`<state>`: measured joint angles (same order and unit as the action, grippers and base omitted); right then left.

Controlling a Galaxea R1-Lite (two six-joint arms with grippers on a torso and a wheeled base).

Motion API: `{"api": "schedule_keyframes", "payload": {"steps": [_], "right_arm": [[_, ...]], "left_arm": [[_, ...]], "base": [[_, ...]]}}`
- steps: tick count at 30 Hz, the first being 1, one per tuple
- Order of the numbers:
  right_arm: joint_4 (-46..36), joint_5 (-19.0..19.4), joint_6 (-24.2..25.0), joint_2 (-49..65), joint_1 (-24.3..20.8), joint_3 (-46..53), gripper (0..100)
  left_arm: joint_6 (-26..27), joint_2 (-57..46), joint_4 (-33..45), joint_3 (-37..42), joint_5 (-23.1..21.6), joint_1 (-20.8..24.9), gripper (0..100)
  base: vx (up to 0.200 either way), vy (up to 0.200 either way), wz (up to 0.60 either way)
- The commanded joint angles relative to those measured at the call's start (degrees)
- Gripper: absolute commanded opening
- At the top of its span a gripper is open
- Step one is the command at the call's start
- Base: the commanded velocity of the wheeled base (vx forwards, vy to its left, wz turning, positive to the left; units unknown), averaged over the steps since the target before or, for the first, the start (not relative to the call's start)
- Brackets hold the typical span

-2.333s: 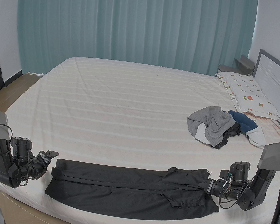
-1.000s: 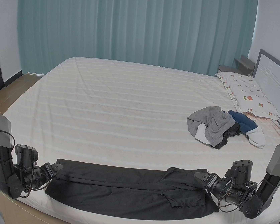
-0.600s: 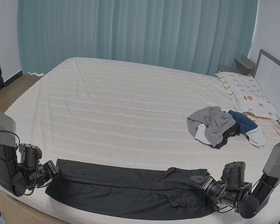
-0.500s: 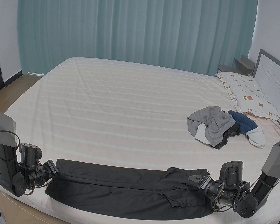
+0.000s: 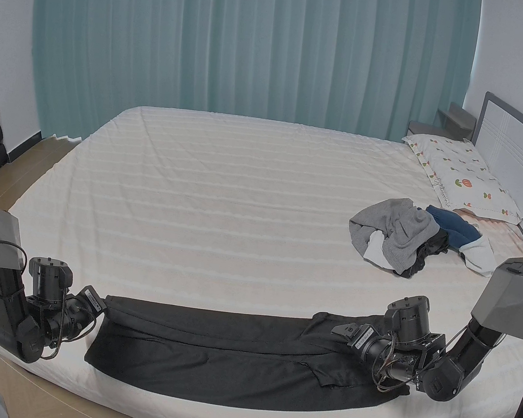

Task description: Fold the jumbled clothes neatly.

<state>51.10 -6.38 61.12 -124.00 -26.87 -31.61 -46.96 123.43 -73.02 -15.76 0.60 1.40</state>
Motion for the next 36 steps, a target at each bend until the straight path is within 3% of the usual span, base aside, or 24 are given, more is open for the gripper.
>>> {"api": "schedule_keyframes", "payload": {"steps": [1,14,15,28,33,36], "right_arm": [[-1.71,-1.53,0.93,-2.47,-0.03,-2.14,100],[-9.35,-5.93,4.09,-4.32,0.68,-9.70,100],[-9.62,-5.93,4.18,-4.58,0.68,-9.87,0],[-14.98,-6.63,4.09,-4.05,0.94,-11.98,0],[-11.20,-7.42,3.56,-4.23,3.40,-16.82,0],[-4.61,-7.77,2.25,-4.14,5.33,-18.58,0]], "left_arm": [[-0.06,-0.56,-0.10,-0.06,0.02,0.00,0],[0.02,-0.91,-0.10,-0.32,0.02,-0.08,0],[0.02,-1.00,-0.10,-0.32,0.02,-0.08,0],[0.02,-0.91,-0.02,-2.08,0.11,-0.08,0],[0.02,-0.91,0.34,-9.64,0.46,-1.58,0],[-0.24,-1.44,0.07,-11.92,0.46,-2.19,0]], "base": [[0.000,0.000,0.00],[0.000,0.000,0.00],[0.000,0.000,0.00],[0.000,0.000,0.00],[0.000,0.000,0.00],[0.000,0.000,0.00]]}}
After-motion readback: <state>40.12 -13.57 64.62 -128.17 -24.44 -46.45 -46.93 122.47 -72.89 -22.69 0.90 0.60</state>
